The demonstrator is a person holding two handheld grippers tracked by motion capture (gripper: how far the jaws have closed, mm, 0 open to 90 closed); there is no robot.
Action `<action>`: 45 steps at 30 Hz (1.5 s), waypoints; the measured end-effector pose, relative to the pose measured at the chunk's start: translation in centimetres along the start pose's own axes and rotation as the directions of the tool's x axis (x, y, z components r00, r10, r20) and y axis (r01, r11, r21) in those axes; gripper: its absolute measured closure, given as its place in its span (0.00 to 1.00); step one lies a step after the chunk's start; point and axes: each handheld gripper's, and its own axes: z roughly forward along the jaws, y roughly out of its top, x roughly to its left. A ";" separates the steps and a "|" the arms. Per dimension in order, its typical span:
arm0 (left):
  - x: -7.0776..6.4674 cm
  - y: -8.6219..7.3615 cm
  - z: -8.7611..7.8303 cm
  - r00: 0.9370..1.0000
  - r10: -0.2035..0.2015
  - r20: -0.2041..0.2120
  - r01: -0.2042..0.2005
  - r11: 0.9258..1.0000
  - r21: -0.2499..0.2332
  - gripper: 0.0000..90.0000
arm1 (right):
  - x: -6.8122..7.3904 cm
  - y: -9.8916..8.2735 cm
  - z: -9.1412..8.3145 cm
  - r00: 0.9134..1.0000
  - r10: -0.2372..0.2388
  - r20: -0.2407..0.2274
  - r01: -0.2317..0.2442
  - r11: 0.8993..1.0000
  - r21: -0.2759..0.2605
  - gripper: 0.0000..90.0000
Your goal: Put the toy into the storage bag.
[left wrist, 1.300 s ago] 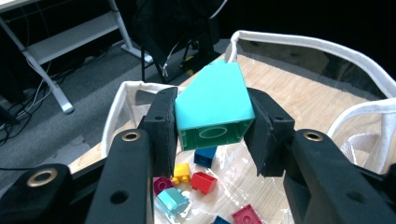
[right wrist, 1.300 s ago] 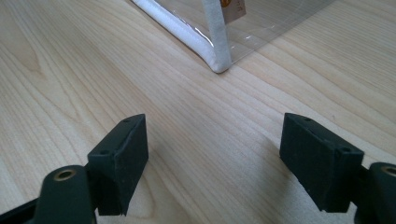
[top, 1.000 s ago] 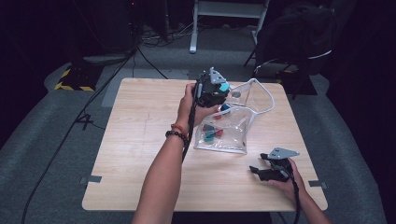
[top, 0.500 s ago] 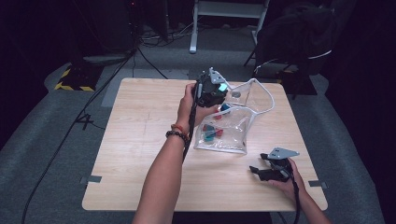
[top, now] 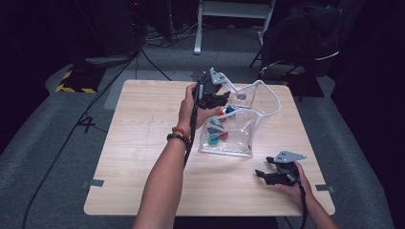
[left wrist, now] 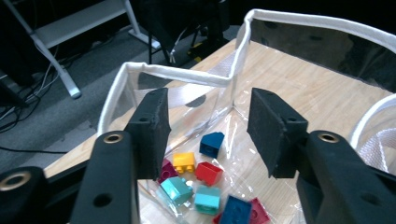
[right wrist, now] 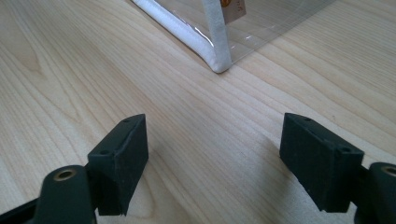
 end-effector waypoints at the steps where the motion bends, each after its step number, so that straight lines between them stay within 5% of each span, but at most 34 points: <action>1: 0.1 0.0 -0.1 1.000 0.002 -0.008 -0.002 1.000 0.000 0.52 | 0.0 0.0 0.0 1.000 0.000 0.000 0.000 1.000 0.000 0.27; 9: 0.8 -0.2 -1.3 0.999 -0.006 -0.038 0.006 1.000 -0.005 0.43 | 0.0 0.0 0.0 1.000 0.001 -0.001 -0.001 1.000 0.001 0.27; 23: 3.2 -1.6 -3.1 0.991 -0.076 -0.110 0.076 0.997 -0.009 0.26 | 0.0 0.0 0.0 1.000 0.001 -0.001 -0.001 1.000 0.001 0.27; 45: 6.7 -5.7 -5.6 0.977 -0.079 -0.198 0.095 0.993 0.074 0.20 | 0.0 0.0 0.0 1.000 0.002 -0.001 -0.002 1.000 0.001 0.27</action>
